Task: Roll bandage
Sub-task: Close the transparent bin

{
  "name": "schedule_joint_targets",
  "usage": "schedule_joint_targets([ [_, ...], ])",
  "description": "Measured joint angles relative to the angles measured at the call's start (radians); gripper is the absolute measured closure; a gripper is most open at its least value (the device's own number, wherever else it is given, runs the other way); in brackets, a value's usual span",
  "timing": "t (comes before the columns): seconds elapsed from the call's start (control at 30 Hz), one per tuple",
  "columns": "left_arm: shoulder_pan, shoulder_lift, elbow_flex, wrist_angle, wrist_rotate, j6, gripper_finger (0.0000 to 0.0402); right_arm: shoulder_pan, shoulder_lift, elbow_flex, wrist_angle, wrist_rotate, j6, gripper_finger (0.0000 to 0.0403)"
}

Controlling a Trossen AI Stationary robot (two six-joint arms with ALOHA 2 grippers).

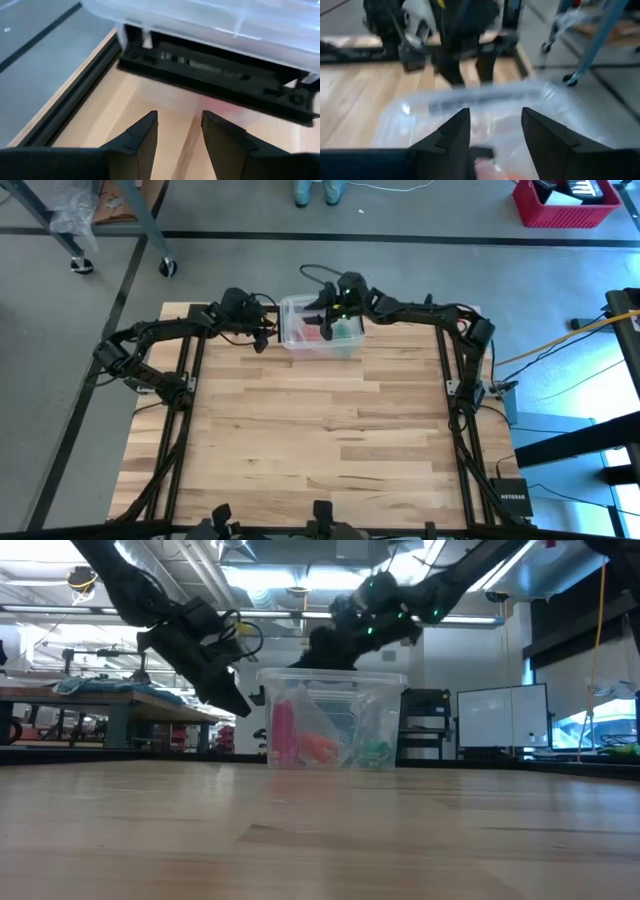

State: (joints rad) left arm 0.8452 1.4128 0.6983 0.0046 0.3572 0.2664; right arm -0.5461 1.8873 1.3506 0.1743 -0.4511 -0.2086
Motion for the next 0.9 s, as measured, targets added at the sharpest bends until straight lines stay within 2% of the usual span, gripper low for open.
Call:
schedule_joint_targets([
  [0.37, -0.044, 0.000, -0.115, 0.229, 0.025, -0.054, 0.0257, 0.005, 0.086, 0.002, -0.004, -0.042, 0.019, 0.0221],
  [0.57, -0.075, -0.008, -0.121, 0.228, 0.012, -0.023, 0.0257, 0.005, 0.104, 0.004, 0.001, -0.036, 0.018, 0.0221],
  [0.73, -0.072, -0.106, -0.121, 0.160, -0.092, 0.001, 0.0257, 0.005, 0.122, 0.005, 0.001, -0.032, 0.025, 0.0221],
  [0.9, -0.073, -0.235, -0.121, 0.132, -0.105, -0.027, 0.0257, 0.010, 0.141, 0.004, 0.001, -0.038, 0.025, 0.0221],
])
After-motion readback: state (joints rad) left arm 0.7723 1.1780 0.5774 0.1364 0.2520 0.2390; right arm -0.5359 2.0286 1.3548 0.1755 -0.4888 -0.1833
